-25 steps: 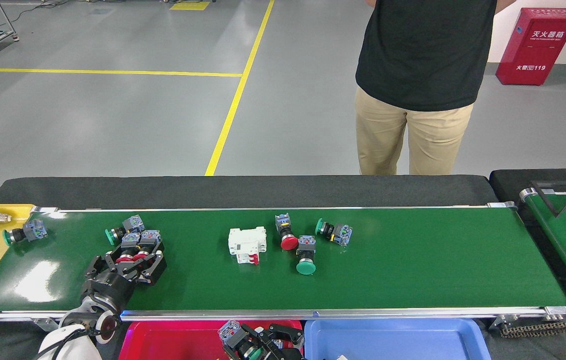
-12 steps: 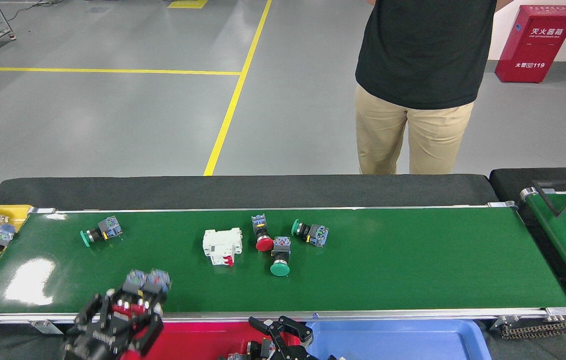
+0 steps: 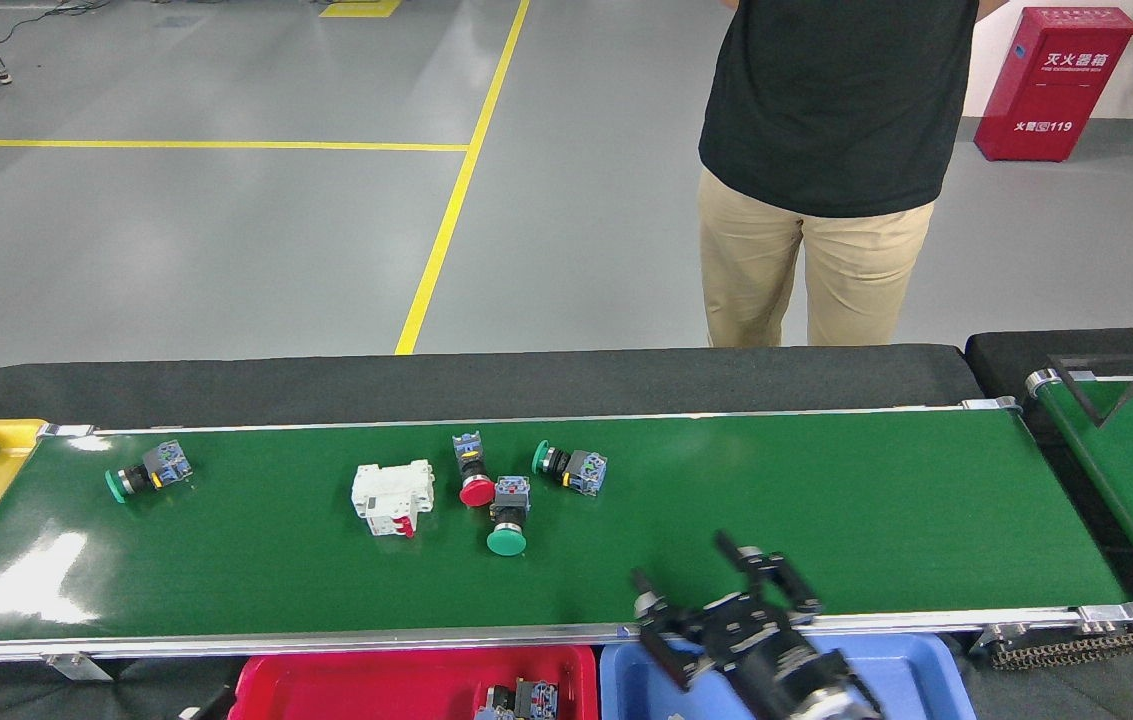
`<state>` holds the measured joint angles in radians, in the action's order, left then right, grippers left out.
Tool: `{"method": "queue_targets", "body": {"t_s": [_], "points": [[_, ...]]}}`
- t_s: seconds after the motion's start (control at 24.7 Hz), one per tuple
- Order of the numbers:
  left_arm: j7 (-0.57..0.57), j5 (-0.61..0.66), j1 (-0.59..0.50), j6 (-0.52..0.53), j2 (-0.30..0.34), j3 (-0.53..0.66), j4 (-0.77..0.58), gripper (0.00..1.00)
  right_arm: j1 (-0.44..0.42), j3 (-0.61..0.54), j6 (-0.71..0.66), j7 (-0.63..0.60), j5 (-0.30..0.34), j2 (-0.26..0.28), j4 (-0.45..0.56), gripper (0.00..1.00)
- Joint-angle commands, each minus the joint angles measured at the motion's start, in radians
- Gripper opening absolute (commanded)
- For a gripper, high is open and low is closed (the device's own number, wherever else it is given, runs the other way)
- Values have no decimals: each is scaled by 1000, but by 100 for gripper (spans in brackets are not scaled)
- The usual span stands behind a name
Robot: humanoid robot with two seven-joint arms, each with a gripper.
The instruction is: Pick switch part from conveyor to tray
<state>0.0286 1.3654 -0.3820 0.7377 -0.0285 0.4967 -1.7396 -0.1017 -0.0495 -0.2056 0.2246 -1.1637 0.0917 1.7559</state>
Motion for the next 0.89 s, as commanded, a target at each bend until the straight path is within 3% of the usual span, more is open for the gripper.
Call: {"method": "queue_targets", "body": {"t_s": [0.0,0.08,0.16,0.41,0.53,0.65,0.85], "points": [[-110,69,20,-179,-11,34,2,97,-36,-137,-116,-10,22,37,14,100],[-188,130,25,-271,-10,34,48,97,-96,-210,-130,-7,22,66,14,100],[-210,143,32,-287,-10,36,83,98,-156,-256,-129,-7,22,94,14,100],[-179,146,66,-265,19,-15,94,99,-196,-273,-126,-13,10,77,14,99],[-92,136,175,-218,104,-106,170,99,-196,-273,-89,-39,-65,56,14,99],[-73,138,301,-202,144,-156,290,99,-188,-271,-67,-67,-160,-9,14,99],[-62,144,476,-205,197,-228,480,99,-173,-263,-78,-80,-169,-29,14,99]]}}
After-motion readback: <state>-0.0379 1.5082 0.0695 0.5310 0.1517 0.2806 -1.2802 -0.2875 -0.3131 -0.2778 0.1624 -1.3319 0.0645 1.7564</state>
